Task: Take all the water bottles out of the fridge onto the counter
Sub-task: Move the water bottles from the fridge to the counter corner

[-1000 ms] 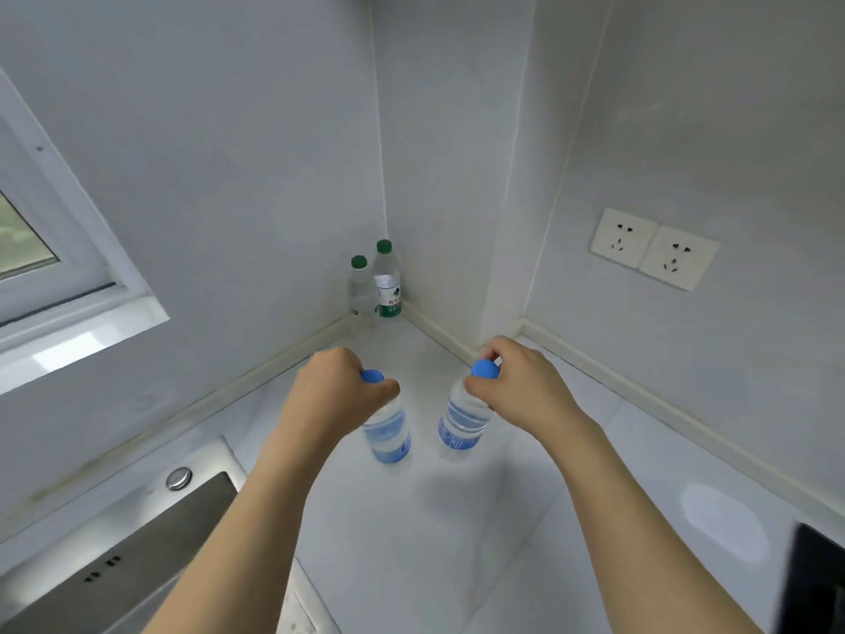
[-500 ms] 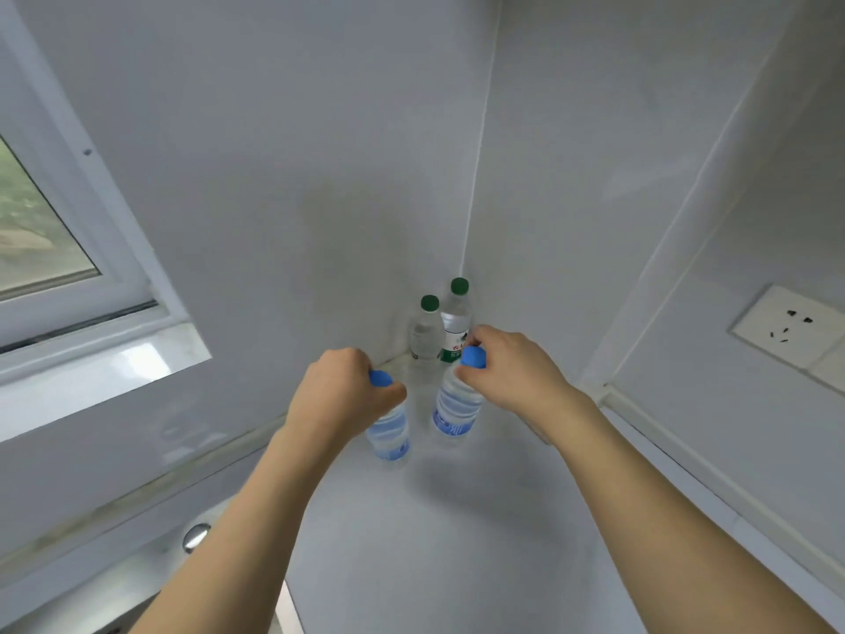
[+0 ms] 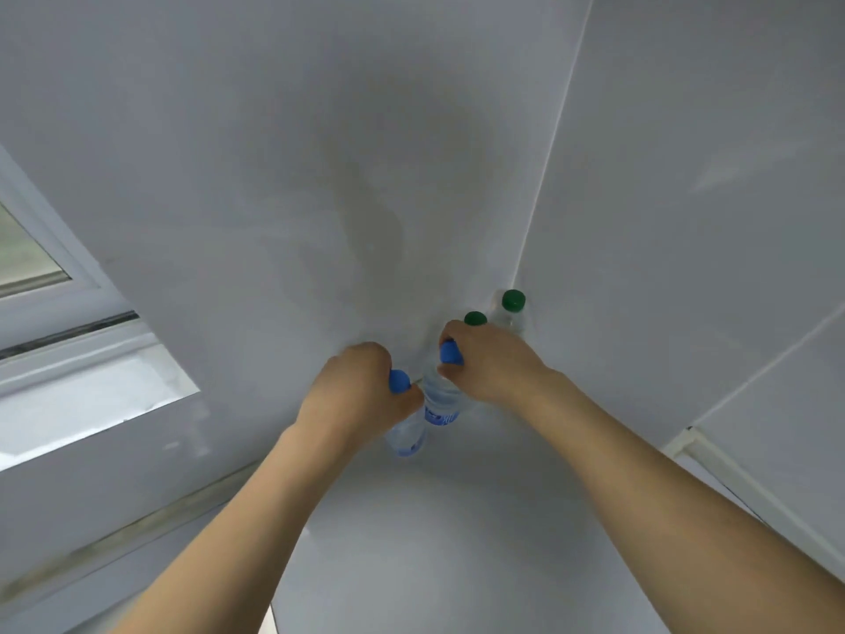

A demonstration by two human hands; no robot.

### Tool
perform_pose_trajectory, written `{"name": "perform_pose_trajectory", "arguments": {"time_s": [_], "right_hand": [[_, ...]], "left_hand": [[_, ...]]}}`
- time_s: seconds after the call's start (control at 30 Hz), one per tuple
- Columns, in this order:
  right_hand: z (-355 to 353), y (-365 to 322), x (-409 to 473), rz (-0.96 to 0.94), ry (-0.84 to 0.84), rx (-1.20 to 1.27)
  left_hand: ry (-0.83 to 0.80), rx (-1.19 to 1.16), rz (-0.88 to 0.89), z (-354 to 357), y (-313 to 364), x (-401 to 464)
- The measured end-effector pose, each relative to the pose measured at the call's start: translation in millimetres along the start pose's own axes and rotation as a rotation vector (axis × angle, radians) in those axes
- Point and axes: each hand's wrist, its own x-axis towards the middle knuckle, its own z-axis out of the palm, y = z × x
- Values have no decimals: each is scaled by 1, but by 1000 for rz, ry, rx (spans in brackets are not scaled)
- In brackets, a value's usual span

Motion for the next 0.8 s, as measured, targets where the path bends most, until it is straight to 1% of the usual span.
{"name": "perform_pose_trajectory", "arguments": {"time_s": [0.13,0.3,0.43,0.6,0.7,0.8], "right_hand": [[6,4,19,-14,-20,-8],[10,4,31,-48,15,32],[21,7,33,-65,29,52],[22,14,43,-39,36,144],[25,10,47,-47,14,177],[25,11,49,-41,8,199]], "left_hand": [[-28,15,-4,4,-4,13],[-42,36,12,15,-11,23],[-22,51,45,23,-13,27],[-85,130,91,24,-12,27],[-126,97,101,28,-11,26],[-110,68,109,24,-9,32]]}}
